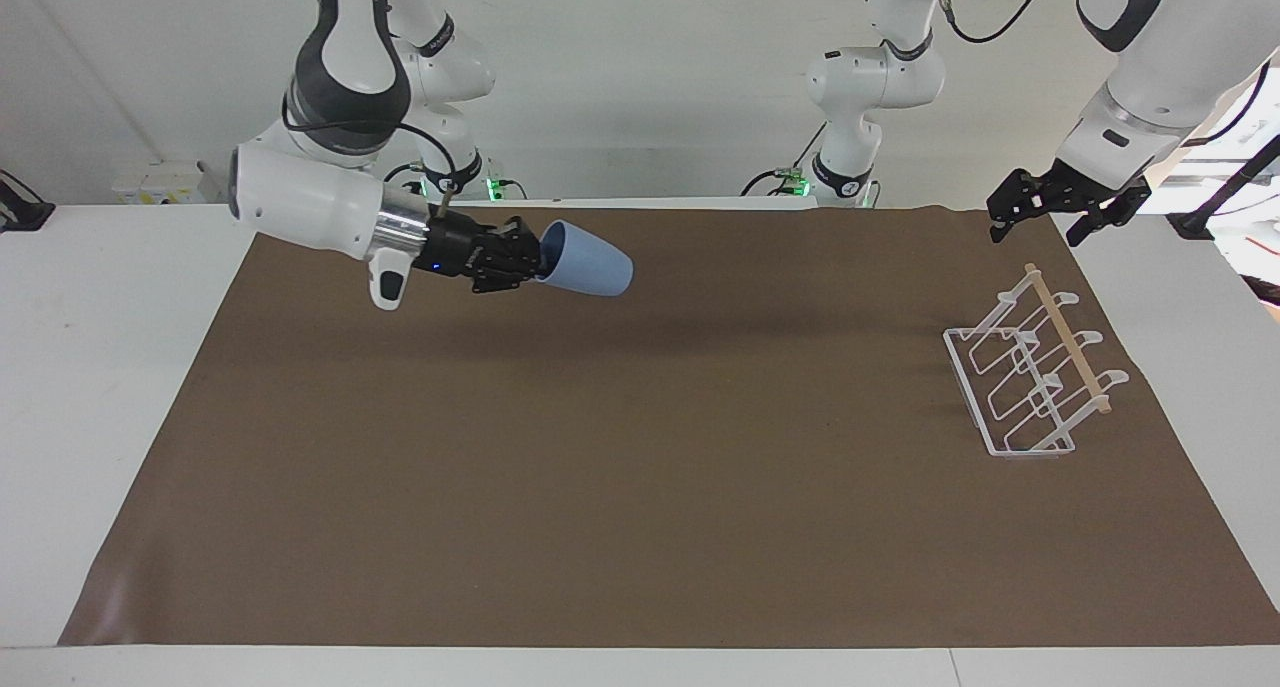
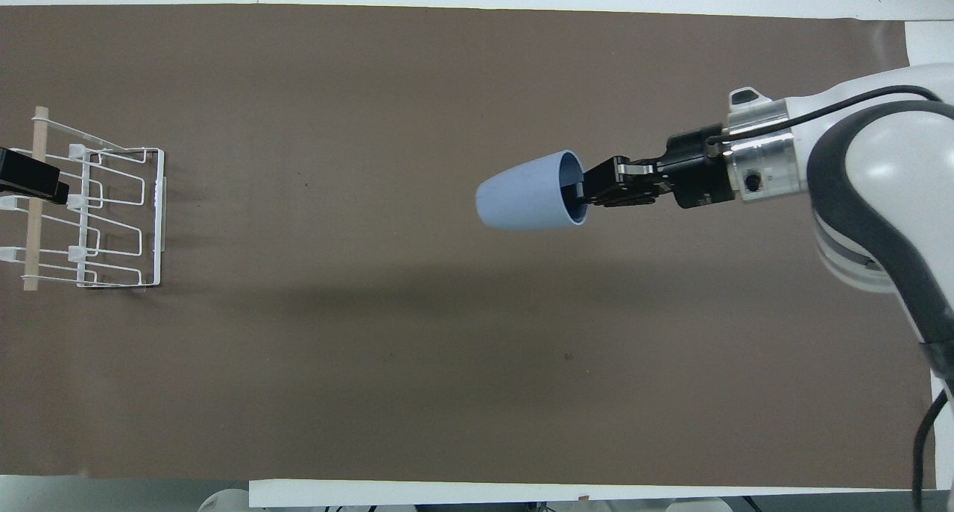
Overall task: Hang cup on cup holder
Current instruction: 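Lift the blue cup with the right gripper and carry it toward the rack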
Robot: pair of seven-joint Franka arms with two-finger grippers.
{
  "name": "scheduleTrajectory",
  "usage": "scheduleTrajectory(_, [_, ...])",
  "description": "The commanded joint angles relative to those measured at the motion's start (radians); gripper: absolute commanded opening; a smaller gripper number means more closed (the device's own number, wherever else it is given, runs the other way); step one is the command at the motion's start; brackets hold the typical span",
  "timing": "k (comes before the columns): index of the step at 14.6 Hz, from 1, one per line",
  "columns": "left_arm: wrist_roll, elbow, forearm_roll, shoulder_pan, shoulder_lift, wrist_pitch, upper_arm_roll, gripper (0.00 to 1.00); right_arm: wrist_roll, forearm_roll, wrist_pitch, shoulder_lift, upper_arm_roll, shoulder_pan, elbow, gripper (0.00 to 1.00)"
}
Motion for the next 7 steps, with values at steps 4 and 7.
scheduleTrajectory(4, [-0.677,-0.01,-0.141,-0.09,-0.026,-0.026,-0.007,1.0,0.073,0.223,0.184,-0.012,-0.005,0.161,-0.035,0.0])
scheduleTrajectory(7, [-1.073,0.039,-0.201,-0.178,-0.011,-0.003,-0.007,1.0,0.09,0.226,0.175,-0.003,-0.003,0.18,-0.039,0.0])
